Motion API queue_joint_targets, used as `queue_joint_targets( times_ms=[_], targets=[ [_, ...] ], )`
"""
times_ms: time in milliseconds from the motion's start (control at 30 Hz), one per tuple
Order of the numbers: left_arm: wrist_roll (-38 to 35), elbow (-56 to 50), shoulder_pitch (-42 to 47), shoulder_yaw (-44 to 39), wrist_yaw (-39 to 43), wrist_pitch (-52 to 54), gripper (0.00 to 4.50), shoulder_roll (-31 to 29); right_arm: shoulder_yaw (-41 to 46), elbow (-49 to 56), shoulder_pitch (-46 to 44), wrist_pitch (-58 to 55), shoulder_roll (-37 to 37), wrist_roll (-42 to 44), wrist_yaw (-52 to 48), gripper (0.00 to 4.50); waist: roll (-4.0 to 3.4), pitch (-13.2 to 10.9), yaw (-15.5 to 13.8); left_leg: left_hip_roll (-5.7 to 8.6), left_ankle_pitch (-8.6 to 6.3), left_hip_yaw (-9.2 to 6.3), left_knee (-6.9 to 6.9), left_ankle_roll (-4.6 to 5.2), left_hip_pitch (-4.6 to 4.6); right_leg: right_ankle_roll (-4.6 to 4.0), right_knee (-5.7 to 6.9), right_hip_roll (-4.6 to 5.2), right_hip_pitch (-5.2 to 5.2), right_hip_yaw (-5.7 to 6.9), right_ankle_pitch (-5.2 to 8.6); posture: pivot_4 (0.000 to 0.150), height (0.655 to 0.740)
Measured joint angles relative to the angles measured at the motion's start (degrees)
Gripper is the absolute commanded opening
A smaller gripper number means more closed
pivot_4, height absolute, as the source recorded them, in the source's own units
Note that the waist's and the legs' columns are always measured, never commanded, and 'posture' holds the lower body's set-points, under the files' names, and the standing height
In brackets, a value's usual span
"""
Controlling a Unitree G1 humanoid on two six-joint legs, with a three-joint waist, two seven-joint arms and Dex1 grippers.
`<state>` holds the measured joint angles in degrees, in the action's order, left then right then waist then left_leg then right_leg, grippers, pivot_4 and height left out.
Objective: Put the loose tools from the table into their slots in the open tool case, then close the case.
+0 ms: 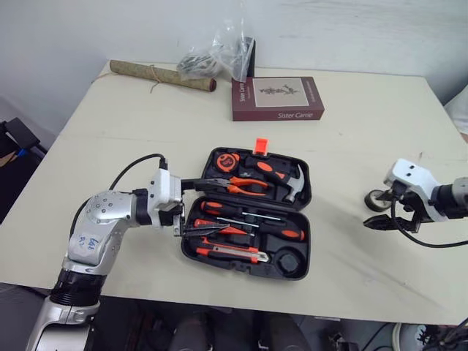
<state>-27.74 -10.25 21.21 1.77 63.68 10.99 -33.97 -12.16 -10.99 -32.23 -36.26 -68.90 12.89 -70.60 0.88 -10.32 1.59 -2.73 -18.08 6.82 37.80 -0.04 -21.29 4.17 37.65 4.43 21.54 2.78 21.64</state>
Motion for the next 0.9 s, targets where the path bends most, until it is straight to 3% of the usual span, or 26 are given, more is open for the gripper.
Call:
queue_joint_targets(
  times_ms=[300,767,833,900],
  targets=[
    [0.03,-3.06,-0.17,1.66,-0.95,1.09,4.41,1.52,-7.28,-12.6,-10.98,1.59,5.48,-11.39,-1.94,4.5,-0.02,-0.01,-0.04,0.0,-0.01,-0.01,0.08,0.01,-0.01,0.0,0.08,0.01,0.0,0.01,0.0,0.15,0.74],
    [-0.12,-4.77,-0.89,1.43,-1.45,1.72,4.41,1.37,-8.23,-13.75,-11.07,0.94,5.95,-15.86,-5.69,4.5,-0.04,-0.02,0.01,0.01,-0.01,0.0,0.1,0.02,-0.01,0.0,0.1,0.0,0.0,0.02,0.0,0.15,0.74],
    [-0.73,-4.76,-0.67,1.43,-0.57,2.28,4.5,1.32,-8.39,-13.84,-11.09,1.35,6.43,-16.86,-5.66,3.97,-0.03,-0.02,0.01,0.0,-0.01,0.0,0.1,0.01,-0.01,0.0,0.11,0.0,0.0,0.02,0.0,0.15,0.74],
    [-1.65,-4.76,0.12,1.54,1.4,2.94,4.5,0.84,-8.42,-14.3,-11.44,1.46,7.75,-18.05,-5.14,3.11,-0.04,-0.02,0.1,0.0,-0.01,0.0,0.12,0.01,-0.01,0.0,0.12,-0.01,0.0,0.02,0.0,0.15,0.74]
  ],
)
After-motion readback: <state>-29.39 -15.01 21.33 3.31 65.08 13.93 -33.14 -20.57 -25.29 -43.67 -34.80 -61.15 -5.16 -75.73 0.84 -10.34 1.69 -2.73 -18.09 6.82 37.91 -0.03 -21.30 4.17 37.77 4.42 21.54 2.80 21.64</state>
